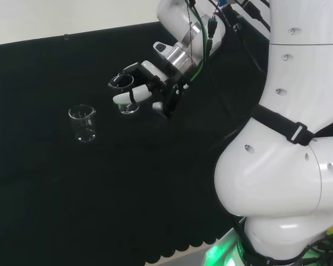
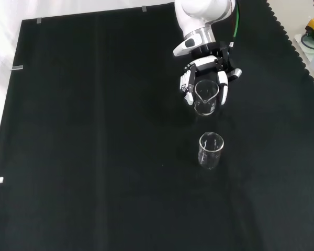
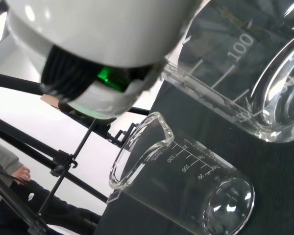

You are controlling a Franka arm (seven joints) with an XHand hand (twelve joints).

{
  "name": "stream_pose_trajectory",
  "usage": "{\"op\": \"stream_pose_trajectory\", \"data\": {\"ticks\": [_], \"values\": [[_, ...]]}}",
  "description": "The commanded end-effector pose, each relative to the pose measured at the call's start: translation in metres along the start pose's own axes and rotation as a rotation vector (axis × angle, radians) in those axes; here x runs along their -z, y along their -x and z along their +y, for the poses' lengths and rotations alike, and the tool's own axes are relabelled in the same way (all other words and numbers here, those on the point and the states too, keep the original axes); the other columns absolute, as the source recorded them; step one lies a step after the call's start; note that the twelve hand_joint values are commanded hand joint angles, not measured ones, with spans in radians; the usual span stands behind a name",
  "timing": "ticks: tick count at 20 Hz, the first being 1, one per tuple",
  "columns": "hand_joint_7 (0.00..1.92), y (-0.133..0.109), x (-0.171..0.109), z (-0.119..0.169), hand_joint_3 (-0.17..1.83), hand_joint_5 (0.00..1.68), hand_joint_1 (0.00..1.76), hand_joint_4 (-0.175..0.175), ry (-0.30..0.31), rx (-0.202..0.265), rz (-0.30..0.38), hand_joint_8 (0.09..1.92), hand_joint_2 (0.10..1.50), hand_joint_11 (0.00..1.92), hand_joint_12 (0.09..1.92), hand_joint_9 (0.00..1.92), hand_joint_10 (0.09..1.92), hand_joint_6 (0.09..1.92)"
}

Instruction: Pour the water from the handheld beaker into the one on the table.

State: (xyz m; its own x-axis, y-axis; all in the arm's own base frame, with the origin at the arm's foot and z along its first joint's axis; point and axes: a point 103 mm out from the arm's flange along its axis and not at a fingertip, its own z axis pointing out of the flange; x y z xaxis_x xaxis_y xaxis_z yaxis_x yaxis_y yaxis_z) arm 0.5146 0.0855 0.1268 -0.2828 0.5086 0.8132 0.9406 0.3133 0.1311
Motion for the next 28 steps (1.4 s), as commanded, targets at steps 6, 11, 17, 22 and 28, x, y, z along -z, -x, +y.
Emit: {"op": "stream_pose_trajectory", "data": {"ticks": [6,11,17,22,28], "values": [[1.49,0.000,-0.001,0.001,0.46,1.32,1.43,-0.175,-0.019,-0.001,-0.029,0.38,0.71,1.15,0.87,1.30,0.39,0.47],[1.50,-0.009,-0.004,0.006,0.46,1.33,1.43,-0.175,-0.058,-0.019,-0.105,0.37,0.71,1.15,0.87,1.30,0.39,0.47],[1.50,-0.020,0.008,0.009,0.47,1.33,1.43,-0.175,-0.088,-0.031,-0.193,0.36,0.71,1.15,0.86,1.31,0.39,0.46],[1.50,-0.029,0.009,0.014,0.47,1.33,1.43,-0.175,-0.107,-0.046,-0.256,0.36,0.70,1.15,0.86,1.31,0.39,0.46],[1.50,-0.037,0.004,0.018,0.48,1.33,1.43,-0.175,-0.137,-0.039,-0.299,0.36,0.70,1.15,0.86,1.31,0.39,0.46]]}}
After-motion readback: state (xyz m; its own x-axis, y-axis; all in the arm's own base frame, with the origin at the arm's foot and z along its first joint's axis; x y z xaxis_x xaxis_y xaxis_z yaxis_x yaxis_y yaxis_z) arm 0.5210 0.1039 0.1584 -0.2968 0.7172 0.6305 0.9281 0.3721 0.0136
